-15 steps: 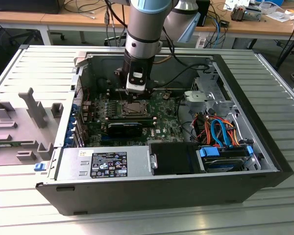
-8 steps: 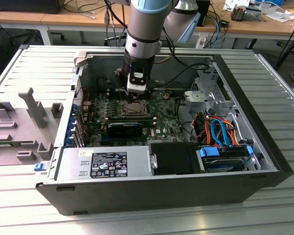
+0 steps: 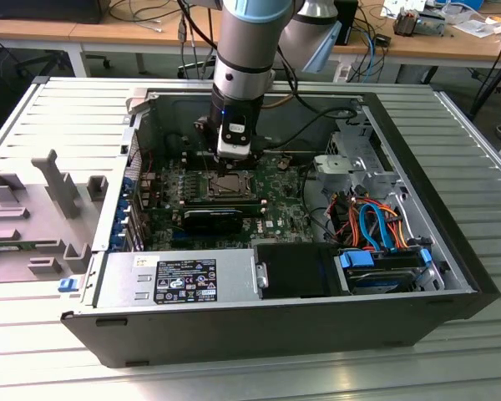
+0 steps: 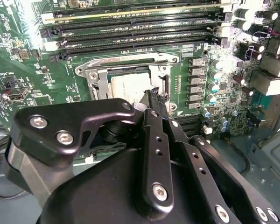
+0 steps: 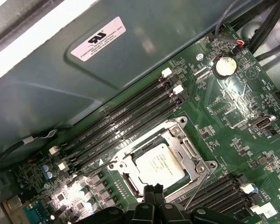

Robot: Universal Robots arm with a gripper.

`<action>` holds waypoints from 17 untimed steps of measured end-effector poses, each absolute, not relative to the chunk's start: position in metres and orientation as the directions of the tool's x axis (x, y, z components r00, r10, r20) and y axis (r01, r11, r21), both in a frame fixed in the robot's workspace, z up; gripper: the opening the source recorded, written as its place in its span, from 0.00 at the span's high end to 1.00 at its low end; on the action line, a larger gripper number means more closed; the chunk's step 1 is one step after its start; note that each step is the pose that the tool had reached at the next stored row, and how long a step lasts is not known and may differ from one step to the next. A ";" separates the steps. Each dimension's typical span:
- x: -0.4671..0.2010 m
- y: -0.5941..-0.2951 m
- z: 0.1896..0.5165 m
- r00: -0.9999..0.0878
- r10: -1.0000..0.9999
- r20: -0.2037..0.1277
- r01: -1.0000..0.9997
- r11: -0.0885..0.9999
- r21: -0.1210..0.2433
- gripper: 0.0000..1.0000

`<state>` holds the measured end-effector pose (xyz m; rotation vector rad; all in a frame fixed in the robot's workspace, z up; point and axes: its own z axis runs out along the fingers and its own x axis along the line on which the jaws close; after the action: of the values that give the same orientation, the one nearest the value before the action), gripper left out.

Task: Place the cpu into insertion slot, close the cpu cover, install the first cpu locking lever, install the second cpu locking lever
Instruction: 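Install the first cpu locking lever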

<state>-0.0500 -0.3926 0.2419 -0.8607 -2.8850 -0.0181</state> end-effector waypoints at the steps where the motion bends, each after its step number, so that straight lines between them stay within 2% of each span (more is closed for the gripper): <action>1: -0.050 -0.393 0.242 -0.831 0.542 0.128 0.543 0.839 -0.026 0.89; 17: -0.050 -0.393 0.242 -0.877 0.463 0.129 0.464 0.885 -0.026 0.89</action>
<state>-0.0500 -0.3926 0.2419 -0.7218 -2.9224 -0.0092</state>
